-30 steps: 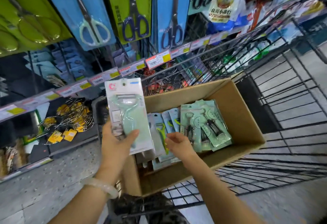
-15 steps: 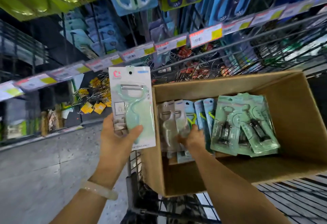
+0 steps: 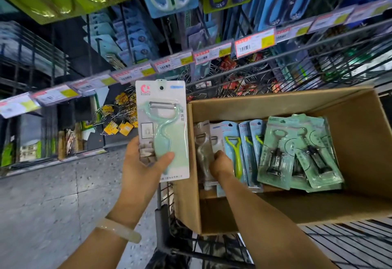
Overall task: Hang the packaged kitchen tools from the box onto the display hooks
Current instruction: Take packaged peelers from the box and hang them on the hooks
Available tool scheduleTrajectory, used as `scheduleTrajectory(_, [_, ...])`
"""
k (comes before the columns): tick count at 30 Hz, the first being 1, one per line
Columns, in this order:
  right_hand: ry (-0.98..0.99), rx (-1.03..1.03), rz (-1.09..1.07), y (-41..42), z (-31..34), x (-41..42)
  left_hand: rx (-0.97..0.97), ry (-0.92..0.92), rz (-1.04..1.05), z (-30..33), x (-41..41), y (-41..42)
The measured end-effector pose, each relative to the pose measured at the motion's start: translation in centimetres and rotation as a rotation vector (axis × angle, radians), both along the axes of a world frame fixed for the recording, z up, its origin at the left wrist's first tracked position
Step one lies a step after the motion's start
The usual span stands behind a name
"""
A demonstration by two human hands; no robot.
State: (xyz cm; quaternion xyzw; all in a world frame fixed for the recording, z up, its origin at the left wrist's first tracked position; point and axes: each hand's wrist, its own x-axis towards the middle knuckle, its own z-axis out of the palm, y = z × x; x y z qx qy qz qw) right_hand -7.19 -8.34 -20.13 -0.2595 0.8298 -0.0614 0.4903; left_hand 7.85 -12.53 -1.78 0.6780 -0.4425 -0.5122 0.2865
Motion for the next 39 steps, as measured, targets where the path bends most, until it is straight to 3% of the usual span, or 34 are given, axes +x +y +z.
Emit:
scheduleTrajectory(4, [-0.058, -0.046, -0.236, 1.0, 2.5, -0.8, 0.0, 0.022, 0.003, 0.5, -0.1, 0.7])
scheduleTrajectory(8, [-0.137, -0.234, -0.558, 3.0, 6.3, -2.7, 0.02, 0.065, 0.011, 0.7, -0.9, 1.6])
scheduleTrajectory(16, [-0.247, -0.584, -0.785, 7.5, 14.0, -5.8, 0.039, 0.149, -0.034, 2.2, -3.4, 4.0])
scheduleTrajectory(21, [-0.404, -0.742, -0.748, 8.3, 18.2, -4.6, 0.008, 0.19, -0.095, 3.8, -3.2, 4.9])
scheduleTrajectory(27, [-0.414, -0.94, -0.568, 7.7, 23.3, 0.3, -0.071, 0.198, -0.087, 7.4, 1.1, 5.6])
scheduleTrajectory(39, [-0.407, -1.104, -0.213, 4.3, 30.7, 22.8, -0.309, 0.316, 0.206, 15.8, 23.5, 8.0])
